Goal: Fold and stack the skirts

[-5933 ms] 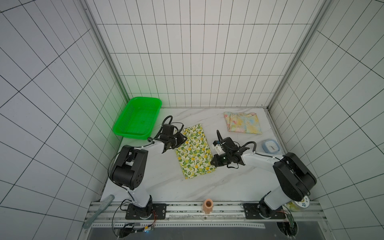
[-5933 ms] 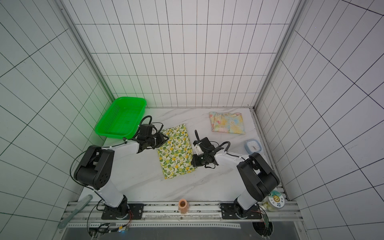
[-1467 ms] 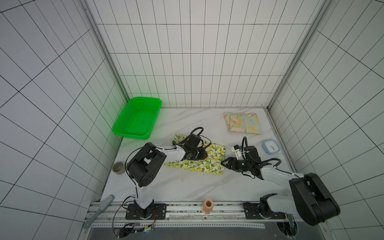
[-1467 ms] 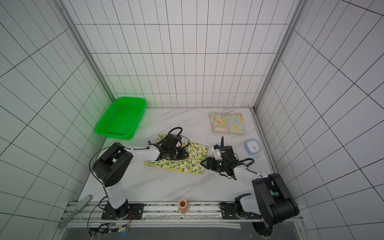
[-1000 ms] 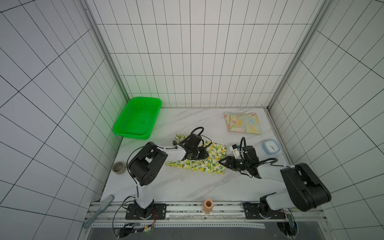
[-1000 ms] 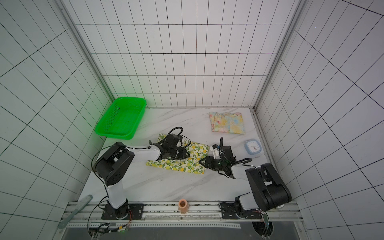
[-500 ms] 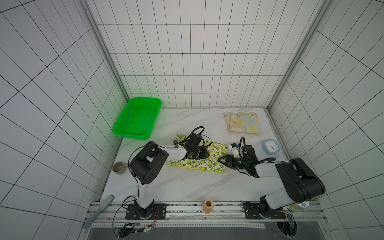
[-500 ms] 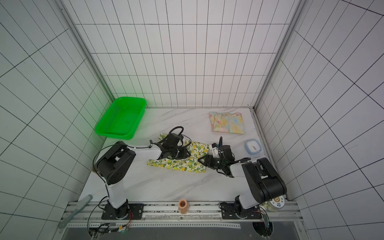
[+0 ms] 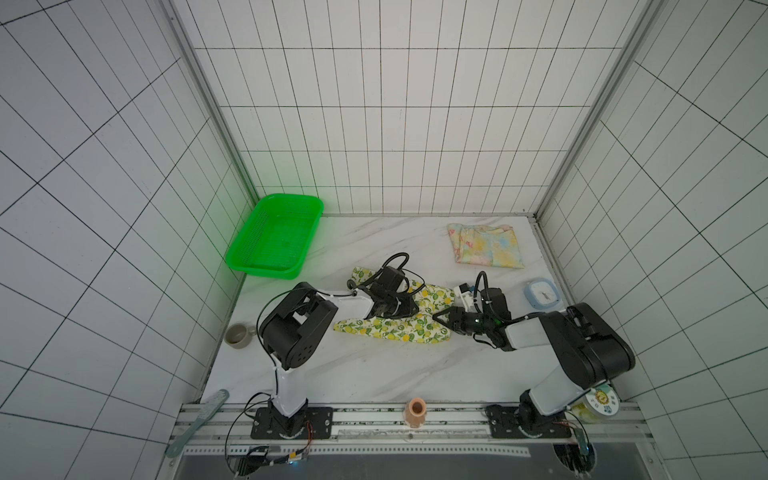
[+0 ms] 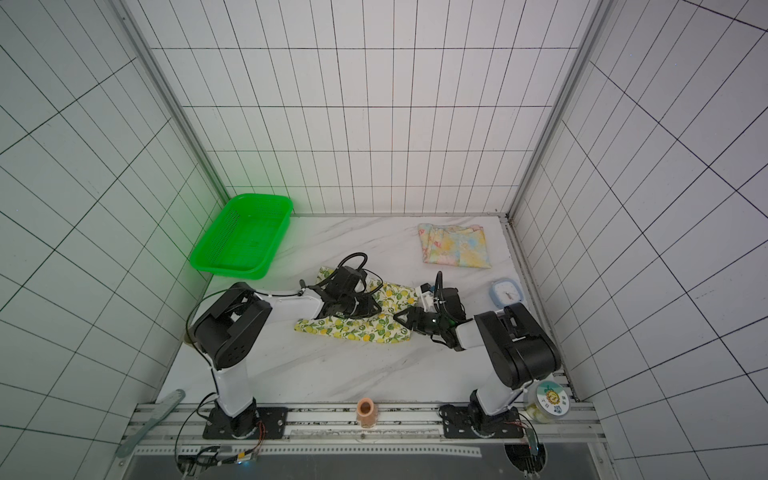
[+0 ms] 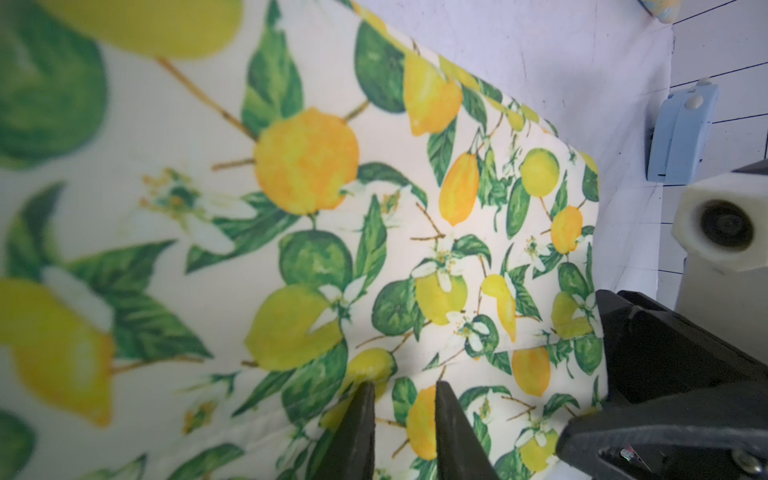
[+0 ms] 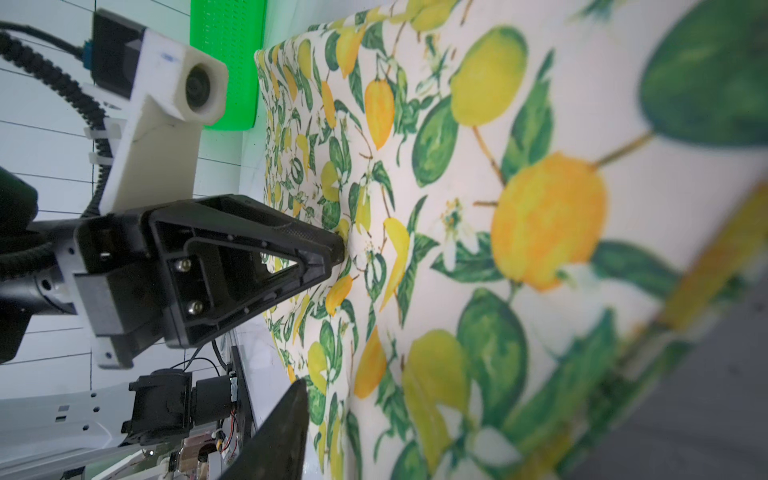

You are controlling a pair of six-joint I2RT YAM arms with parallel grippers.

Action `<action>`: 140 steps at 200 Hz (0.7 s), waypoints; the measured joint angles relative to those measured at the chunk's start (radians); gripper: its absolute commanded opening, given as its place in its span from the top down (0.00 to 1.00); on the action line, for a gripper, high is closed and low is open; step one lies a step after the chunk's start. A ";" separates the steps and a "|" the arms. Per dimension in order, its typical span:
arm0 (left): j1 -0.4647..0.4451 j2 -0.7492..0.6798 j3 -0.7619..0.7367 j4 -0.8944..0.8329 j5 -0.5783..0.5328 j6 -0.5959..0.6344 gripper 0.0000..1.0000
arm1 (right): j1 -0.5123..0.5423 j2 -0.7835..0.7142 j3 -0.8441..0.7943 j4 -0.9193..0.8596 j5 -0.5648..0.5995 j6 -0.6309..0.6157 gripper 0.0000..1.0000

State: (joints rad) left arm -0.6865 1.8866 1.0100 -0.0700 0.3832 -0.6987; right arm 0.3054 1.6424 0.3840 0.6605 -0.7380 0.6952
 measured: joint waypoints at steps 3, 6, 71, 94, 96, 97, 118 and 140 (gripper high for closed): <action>0.000 0.000 0.000 0.000 0.000 0.000 0.73 | 0.000 0.003 0.002 0.000 0.001 0.001 0.62; 0.000 0.000 0.000 0.000 0.000 0.000 0.73 | 0.000 0.005 0.002 0.000 0.001 0.002 0.65; 0.008 -0.002 0.006 -0.010 0.003 -0.001 0.73 | 0.000 -0.041 0.018 -0.160 0.035 -0.027 1.00; 0.053 -0.021 0.005 -0.026 0.004 -0.002 0.73 | -0.002 -0.103 0.087 -0.352 0.077 -0.111 1.00; 0.058 -0.023 0.005 -0.027 0.004 -0.002 0.73 | -0.002 -0.109 0.096 -0.373 0.084 -0.121 1.00; 0.062 -0.025 0.004 -0.027 0.004 -0.002 0.73 | -0.002 -0.112 0.102 -0.386 0.087 -0.123 1.00; 0.132 -0.076 -0.015 -0.031 0.004 -0.001 0.73 | -0.011 -0.146 0.218 -0.590 0.143 -0.215 1.00; 0.201 -0.145 -0.061 -0.031 0.005 0.003 0.73 | -0.021 -0.150 0.360 -0.796 0.217 -0.306 1.00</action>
State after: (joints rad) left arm -0.4850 1.7420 0.9489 -0.1013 0.3882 -0.6960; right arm 0.2848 1.4921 0.7444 -0.1356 -0.5205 0.3897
